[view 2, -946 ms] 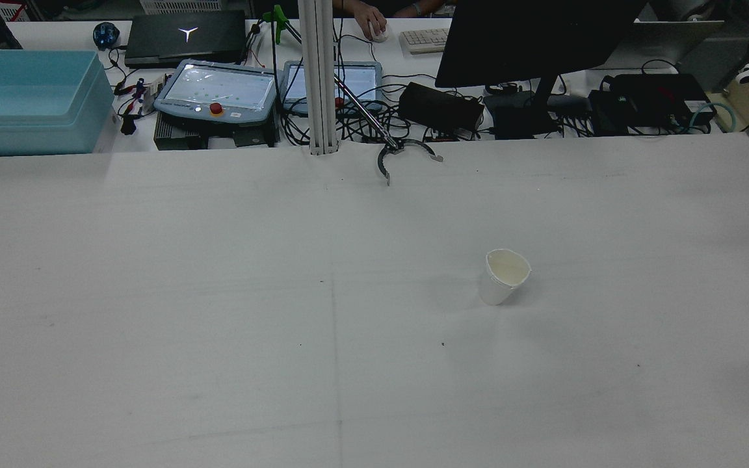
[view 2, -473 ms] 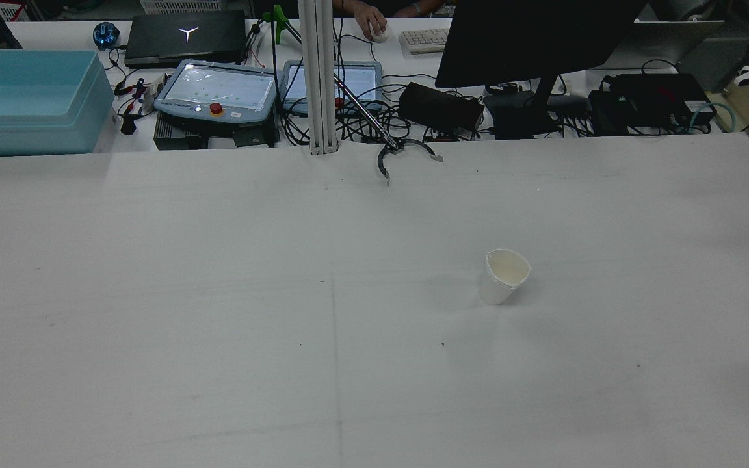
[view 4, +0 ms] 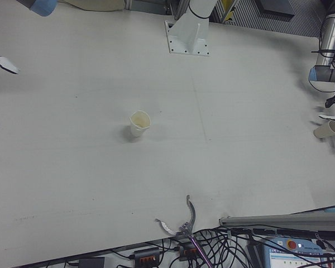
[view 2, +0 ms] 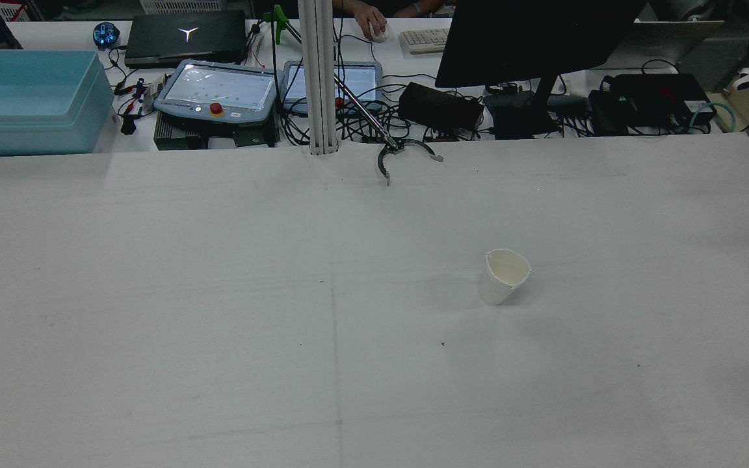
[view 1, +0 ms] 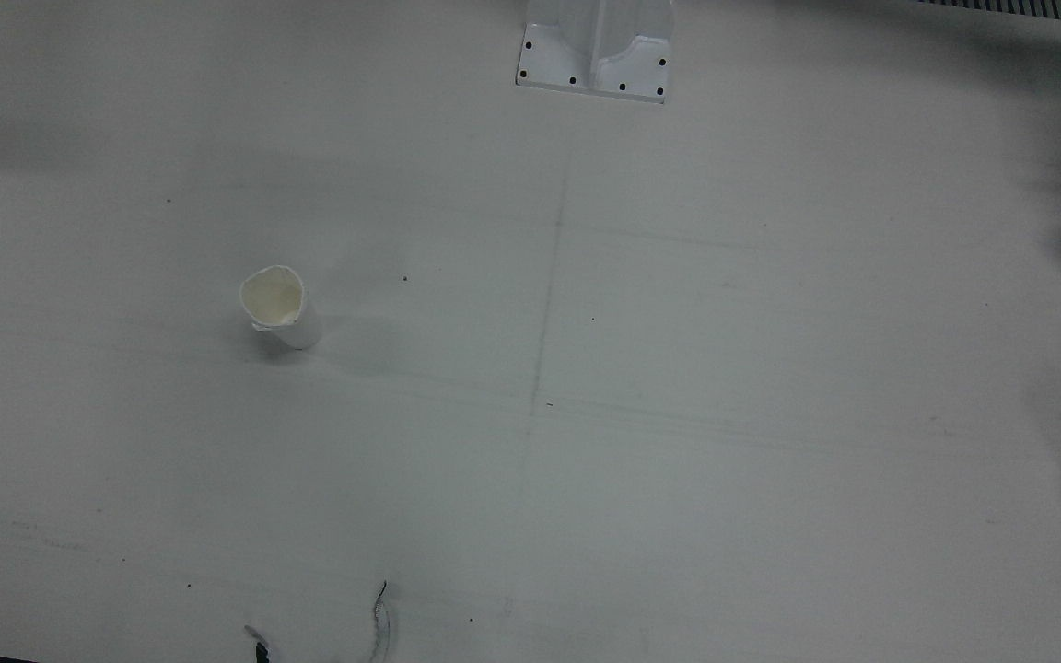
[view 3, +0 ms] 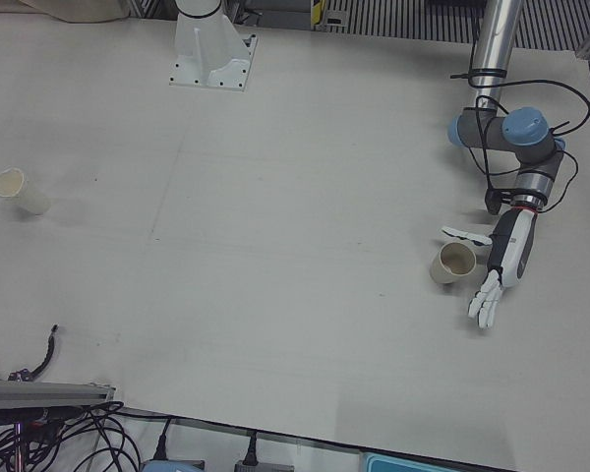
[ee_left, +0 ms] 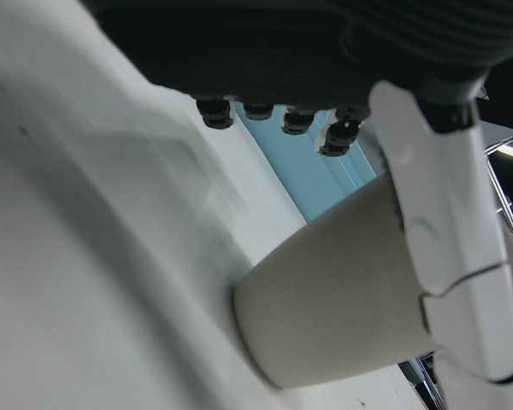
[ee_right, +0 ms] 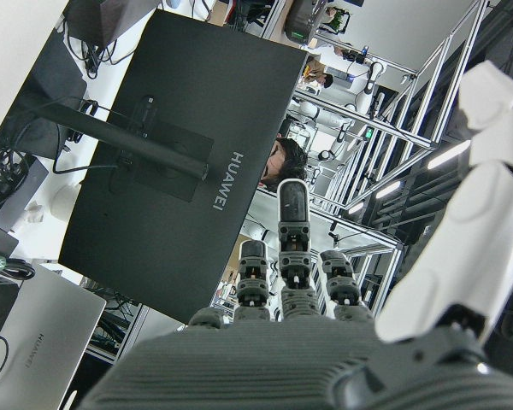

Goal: Pour water
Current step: 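Lift the white cup with the left hand and hold it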

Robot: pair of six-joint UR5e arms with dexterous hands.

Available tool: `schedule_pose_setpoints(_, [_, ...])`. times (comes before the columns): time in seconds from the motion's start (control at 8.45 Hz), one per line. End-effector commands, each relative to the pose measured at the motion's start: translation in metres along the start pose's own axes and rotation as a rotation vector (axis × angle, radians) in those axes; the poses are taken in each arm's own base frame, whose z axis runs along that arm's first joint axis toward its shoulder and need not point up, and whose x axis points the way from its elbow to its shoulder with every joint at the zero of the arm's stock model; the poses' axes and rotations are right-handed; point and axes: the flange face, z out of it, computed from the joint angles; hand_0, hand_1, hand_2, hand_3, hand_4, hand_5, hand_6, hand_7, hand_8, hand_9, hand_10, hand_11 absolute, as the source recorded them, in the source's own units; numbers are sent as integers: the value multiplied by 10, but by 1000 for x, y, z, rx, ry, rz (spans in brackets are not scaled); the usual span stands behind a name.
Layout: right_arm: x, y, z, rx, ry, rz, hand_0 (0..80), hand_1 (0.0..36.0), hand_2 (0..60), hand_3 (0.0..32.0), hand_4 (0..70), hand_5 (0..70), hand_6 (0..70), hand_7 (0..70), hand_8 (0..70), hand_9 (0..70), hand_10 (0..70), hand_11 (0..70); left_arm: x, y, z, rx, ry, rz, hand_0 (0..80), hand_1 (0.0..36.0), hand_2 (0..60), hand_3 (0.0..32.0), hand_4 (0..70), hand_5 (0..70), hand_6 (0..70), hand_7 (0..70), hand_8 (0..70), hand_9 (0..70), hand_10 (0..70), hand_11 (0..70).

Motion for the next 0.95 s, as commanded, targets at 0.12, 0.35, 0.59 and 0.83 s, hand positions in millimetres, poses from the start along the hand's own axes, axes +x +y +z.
schedule_pose_setpoints(0.12, [0, 0, 0, 0, 0, 0, 428, 103, 229, 0, 69, 87, 355, 307, 158, 167, 0, 0, -2, 7, 9, -17, -4, -6, 590, 128, 0, 0, 218, 0, 67, 18, 3, 0, 32, 65])
schedule_pose_setpoints(0.35, [-1, 0, 0, 1, -1, 0, 427, 103, 229, 0, 67, 87, 354, 306, 157, 166, 0, 0, -8, 13, 13, -28, -15, -23, 620, 145, 0, 0, 230, 0, 74, 23, 4, 0, 35, 72])
schedule_pose_setpoints(0.59, [-1, 0, 0, 1, -1, 0, 428, 103, 227, 0, 66, 86, 352, 304, 154, 163, 0, 0, -6, 15, 14, -30, -14, -23, 681, 173, 0, 0, 233, 0, 75, 25, 5, 0, 32, 71])
schedule_pose_setpoints(0.83, [0, -1, 0, 2, 1, 0, 424, 100, 222, 0, 67, 86, 353, 303, 155, 164, 0, 0, -8, 16, 13, -34, -30, -24, 800, 317, 0, 0, 307, 0, 92, 42, 15, 0, 64, 130])
